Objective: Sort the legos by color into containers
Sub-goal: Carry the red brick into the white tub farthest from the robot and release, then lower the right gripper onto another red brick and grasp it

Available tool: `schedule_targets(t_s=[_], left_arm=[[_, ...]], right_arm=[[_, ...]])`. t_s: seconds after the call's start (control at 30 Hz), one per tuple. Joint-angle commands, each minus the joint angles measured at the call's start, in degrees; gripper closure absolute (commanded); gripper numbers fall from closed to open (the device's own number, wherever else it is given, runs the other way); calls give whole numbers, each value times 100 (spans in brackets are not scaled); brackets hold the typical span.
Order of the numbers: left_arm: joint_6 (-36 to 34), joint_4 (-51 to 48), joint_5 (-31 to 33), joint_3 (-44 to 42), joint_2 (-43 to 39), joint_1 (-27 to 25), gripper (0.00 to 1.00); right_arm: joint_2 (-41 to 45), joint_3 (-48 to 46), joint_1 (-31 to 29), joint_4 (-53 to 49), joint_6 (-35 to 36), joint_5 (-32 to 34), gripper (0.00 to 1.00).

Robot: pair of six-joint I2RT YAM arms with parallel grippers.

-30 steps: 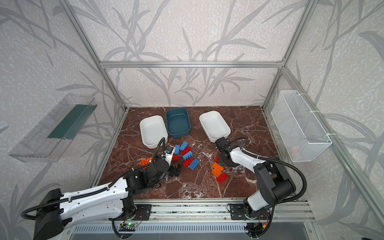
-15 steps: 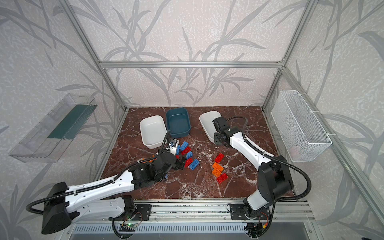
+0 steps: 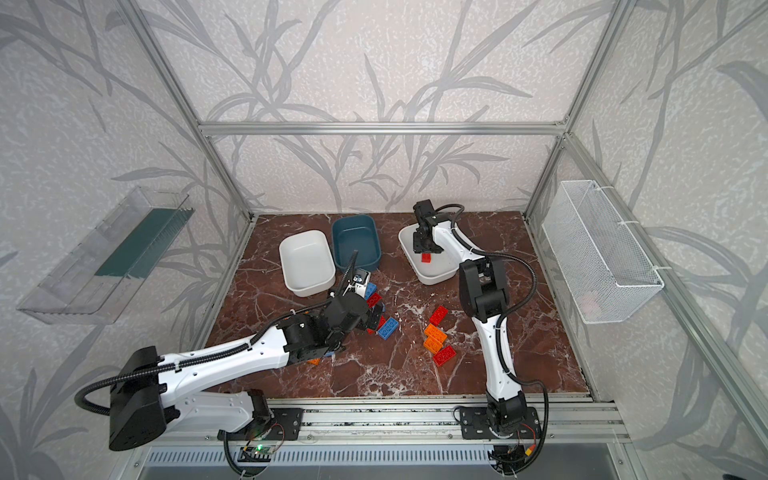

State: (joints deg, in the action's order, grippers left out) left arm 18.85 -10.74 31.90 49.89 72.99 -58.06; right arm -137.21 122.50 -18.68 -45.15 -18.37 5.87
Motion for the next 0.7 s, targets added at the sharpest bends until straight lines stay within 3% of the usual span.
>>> schedule_targets(t_s=[0.0,0.13,0.27,0.5,0.67], left_arm=[[-40,-83,105,140,-81,51,1],[84,-165,23,-7,-366,60,1],[317,-289,-305,-232,-759,48,1],[813,-437,-997,-901,-1545,-31,1],[1146,-363,-1287,-1385,-1998,-134,1]], right_arm=[[-144,725,18,-906,9,-79,42],[361,474,-84,-980,17,41,40],[1433,-643,-346,-862,35,363,40],[3851,-3879,-784,-194,-484,467,35],[5207,-6107,-899,753,-1162,-221,30]])
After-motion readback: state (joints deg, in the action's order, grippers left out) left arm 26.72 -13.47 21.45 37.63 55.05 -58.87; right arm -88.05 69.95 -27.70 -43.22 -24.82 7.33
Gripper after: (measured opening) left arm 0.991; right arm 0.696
